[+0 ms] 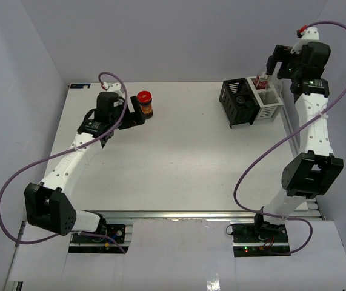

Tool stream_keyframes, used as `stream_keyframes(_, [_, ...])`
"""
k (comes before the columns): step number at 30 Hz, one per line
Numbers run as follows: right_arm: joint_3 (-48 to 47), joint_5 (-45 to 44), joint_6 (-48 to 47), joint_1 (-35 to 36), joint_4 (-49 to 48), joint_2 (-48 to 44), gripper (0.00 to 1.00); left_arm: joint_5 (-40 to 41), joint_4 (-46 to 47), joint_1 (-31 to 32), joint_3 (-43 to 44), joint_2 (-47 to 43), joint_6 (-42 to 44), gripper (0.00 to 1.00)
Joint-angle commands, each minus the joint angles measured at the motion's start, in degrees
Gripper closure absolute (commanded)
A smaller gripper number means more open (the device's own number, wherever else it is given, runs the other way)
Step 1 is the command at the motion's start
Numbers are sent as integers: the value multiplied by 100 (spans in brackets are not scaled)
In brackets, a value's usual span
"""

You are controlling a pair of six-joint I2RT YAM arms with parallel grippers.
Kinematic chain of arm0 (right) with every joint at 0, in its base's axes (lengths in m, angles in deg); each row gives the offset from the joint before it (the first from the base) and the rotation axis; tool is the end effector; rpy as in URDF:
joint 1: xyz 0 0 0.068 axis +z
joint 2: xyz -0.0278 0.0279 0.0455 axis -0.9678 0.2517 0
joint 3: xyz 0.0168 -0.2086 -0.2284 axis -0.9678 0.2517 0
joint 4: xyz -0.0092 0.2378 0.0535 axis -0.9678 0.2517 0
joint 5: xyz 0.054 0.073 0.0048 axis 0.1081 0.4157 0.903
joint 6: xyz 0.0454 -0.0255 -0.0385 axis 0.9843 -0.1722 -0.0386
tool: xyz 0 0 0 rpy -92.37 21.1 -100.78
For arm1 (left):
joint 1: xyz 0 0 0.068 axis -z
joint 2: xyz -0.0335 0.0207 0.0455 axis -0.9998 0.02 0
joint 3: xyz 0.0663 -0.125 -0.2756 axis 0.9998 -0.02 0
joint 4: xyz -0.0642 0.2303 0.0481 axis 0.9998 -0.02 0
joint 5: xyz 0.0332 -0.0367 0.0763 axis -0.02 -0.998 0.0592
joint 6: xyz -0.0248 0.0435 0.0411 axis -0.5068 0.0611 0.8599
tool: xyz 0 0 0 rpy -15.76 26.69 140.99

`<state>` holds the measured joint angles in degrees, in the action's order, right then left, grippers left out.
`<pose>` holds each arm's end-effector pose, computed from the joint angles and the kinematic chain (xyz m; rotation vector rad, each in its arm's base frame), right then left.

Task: Organize the condiment bottles

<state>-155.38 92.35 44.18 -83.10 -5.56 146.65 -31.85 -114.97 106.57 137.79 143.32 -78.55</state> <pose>0.3957 -0.0466 0.4765 0.0331 1.7635 0.0264 0.2764 -0.0896 0.3647 -0.0988 2.1931 -0.4362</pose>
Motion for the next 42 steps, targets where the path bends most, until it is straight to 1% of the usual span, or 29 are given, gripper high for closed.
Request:
stream_keyframes(1, [-434, 255, -231, 1391, 228, -104, 10, -499, -158, -798, -350, -557, -151, 2])
stream_keyframes(3, [-468, 300, -348, 1964, 141, -34, 10, -812, -229, -1272, -599, -781, -209, 2])
stream_keyframes(5, [-382, 421, -372, 2375, -188, 12, 10, -919, -299, -1499, -747, -971, -192, 2])
stream_keyframes(8, [-73, 612, -356, 2839, -903, 100, 10, -996, -336, -1587, -1058, -1249, -103, 2])
stream_keyframes(10, [-54, 705, -350, 3056, -1210, 224, 10, -1023, -356, -1595, -1177, -1350, -75, 2])
stream_keyframes(13, [-267, 743, -451, 3502, -1522, 676, 10, -993, -477, -1595, -1236, -1543, -59, 2])
stream_keyframes(15, [-692, 635, -517, 3728, -1443, 1098, 10, -983, -501, -1595, -1250, -1681, -59, 2])
stream_keyframes(18, [-1886, 381, -484, 3949, -808, 2083, 10, -992, -543, -1595, -1333, -1874, -59, 2])
stream_keyframes(20, [-2235, 238, -435, 4044, -775, 2381, 10, -1052, -539, -1595, -1435, -2014, -67, 2])
stream_keyframes(23, [-1636, 470, -419, 4150, -1586, 2454, 10, -1102, -467, -1595, -1590, -2193, -75, 2])
stream_keyframes(25, [-1386, 443, -455, 4273, -1990, 2519, 10, -1131, -460, -1595, -1656, -2244, -53, 2])
stream_keyframes(33, [-2037, 55, -832, 4767, -2089, 3442, 10, -1337, -354, -1595, -1747, -2290, -15, 2])
stream_keyframes(37, [-1857, -315, -960, 4872, -2548, 3615, 9, -1390, -319, -1595, -1781, -2299, -5, 2])
stream_keyframes(42, [-1970, -549, -1010, 4876, -2856, 3945, 10, -1485, -258, -1595, -1816, -2294, 12, 2])
